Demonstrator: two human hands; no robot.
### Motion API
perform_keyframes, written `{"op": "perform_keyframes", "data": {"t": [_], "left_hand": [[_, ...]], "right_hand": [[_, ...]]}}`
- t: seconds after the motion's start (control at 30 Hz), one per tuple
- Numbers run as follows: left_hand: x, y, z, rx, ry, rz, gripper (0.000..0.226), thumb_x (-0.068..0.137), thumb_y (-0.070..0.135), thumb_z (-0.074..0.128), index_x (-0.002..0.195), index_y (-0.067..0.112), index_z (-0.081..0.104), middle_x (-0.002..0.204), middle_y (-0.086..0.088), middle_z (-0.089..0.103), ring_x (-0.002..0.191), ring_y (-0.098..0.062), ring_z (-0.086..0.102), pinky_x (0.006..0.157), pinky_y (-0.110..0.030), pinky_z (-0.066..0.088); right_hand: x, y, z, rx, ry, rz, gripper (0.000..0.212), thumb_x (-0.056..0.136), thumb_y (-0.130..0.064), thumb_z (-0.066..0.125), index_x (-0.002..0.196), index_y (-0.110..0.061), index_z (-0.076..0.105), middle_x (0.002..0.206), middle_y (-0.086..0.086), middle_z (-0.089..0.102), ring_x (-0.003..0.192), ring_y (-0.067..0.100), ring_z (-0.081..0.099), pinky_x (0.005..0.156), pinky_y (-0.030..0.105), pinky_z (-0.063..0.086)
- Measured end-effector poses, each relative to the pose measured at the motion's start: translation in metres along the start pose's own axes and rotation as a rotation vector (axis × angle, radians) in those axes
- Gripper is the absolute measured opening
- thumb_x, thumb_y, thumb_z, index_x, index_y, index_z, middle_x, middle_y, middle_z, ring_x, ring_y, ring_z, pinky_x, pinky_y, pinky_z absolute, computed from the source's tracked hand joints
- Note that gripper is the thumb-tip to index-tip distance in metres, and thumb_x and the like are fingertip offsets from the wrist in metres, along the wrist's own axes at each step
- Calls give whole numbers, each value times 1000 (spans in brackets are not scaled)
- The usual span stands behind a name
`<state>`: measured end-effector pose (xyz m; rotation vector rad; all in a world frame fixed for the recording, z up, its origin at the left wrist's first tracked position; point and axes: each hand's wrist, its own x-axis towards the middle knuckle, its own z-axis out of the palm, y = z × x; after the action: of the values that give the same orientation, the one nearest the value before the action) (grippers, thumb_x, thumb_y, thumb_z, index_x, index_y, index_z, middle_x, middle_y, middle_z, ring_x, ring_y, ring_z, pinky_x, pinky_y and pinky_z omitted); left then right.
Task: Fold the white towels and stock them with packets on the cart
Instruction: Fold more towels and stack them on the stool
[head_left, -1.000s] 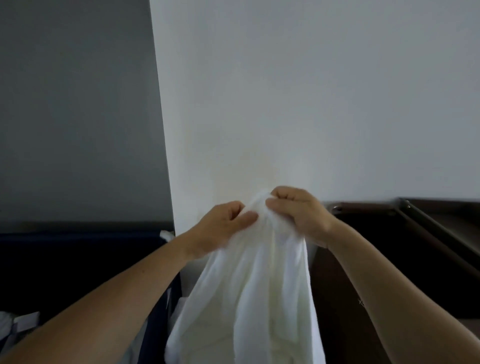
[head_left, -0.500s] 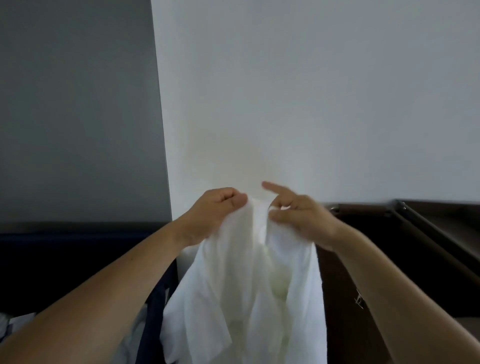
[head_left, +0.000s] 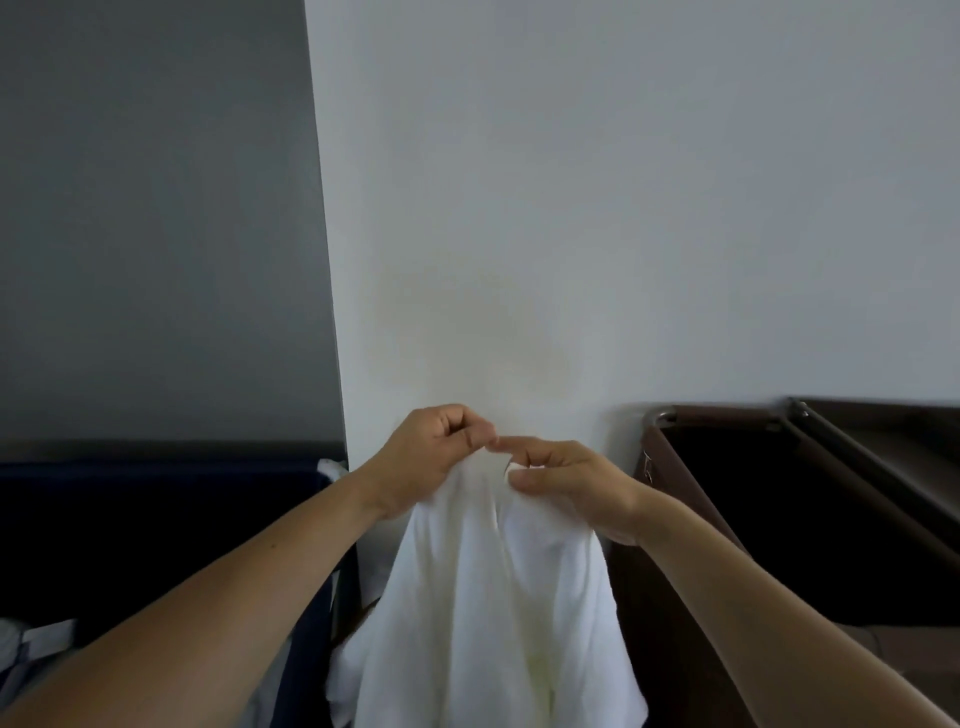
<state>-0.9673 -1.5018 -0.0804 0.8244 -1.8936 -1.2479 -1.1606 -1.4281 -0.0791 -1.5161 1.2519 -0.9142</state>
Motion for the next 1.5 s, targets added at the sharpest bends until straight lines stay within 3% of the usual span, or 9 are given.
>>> {"op": "perform_keyframes", "data": {"t": [0.07,0.17,0.43,0.77,0.93,1.03,1.13,1.27,1.5], "left_hand": [[0,6,2,2,45,46,18,96,28,63,93,14,73,87,-2,69,81,-13,61,79,-27,49],[0,10,3,18,58,79,16,96,24,62,95,11,72,92,-4,72,86,-10,63,83,-23,51],[-10,-24,-11,79,-113,-92,28,83,30,78,102,11,69,97,-2,75,86,-16,72,78,-29,58],[-17,-35,-30,-30,-18,-220,47,93,40,62,105,-5,65,106,-24,69,96,-34,67,92,-51,52],[1,15,-6,50,-124,-35,31,99,36,58,84,10,64,73,3,58,68,-12,52,66,-27,44],[9,27,-1,144,-215,13,23,99,29,59,86,11,67,75,7,63,70,-7,56,68,-23,47],[9,14,-11,287,-275,-34,19,95,35,64,89,18,67,82,9,66,75,-6,59,71,-24,50],[1,-17,-26,396,-295,-145,25,95,36,64,97,12,64,93,-7,67,83,-13,59,81,-36,52],[-19,-36,-48,7,-153,-273,40,89,33,70,106,-3,66,108,-17,71,95,-26,68,98,-47,51]], "right_hand": [[0,2,6,85,-59,8,25,91,-16,64,115,-16,70,128,-5,64,117,6,60,105,25,44],[0,4,14,77,-119,48,10,88,-26,64,91,-20,71,95,12,66,90,25,61,87,37,47],[-3,-30,-13,81,285,-181,32,96,-13,59,66,-17,49,59,-2,42,52,8,39,50,23,31],[-12,-35,-54,77,586,-229,24,89,-17,64,67,-12,55,64,1,48,58,15,46,58,29,38],[-3,-15,-16,-183,246,-195,14,88,-14,68,76,-19,68,136,-21,51,108,6,61,88,23,45],[-3,-4,5,-61,126,-104,15,86,-19,68,73,-16,63,97,-5,64,84,14,61,77,29,46],[-8,0,5,-103,184,-52,25,87,-24,67,65,-19,56,61,-10,50,59,8,45,57,23,37],[-10,-9,-8,-112,335,-77,37,94,-14,63,59,-20,51,57,-9,44,53,6,40,53,24,33],[-12,-17,-44,78,607,-58,30,93,-17,63,65,-12,54,66,9,44,62,22,41,59,31,33]]}}
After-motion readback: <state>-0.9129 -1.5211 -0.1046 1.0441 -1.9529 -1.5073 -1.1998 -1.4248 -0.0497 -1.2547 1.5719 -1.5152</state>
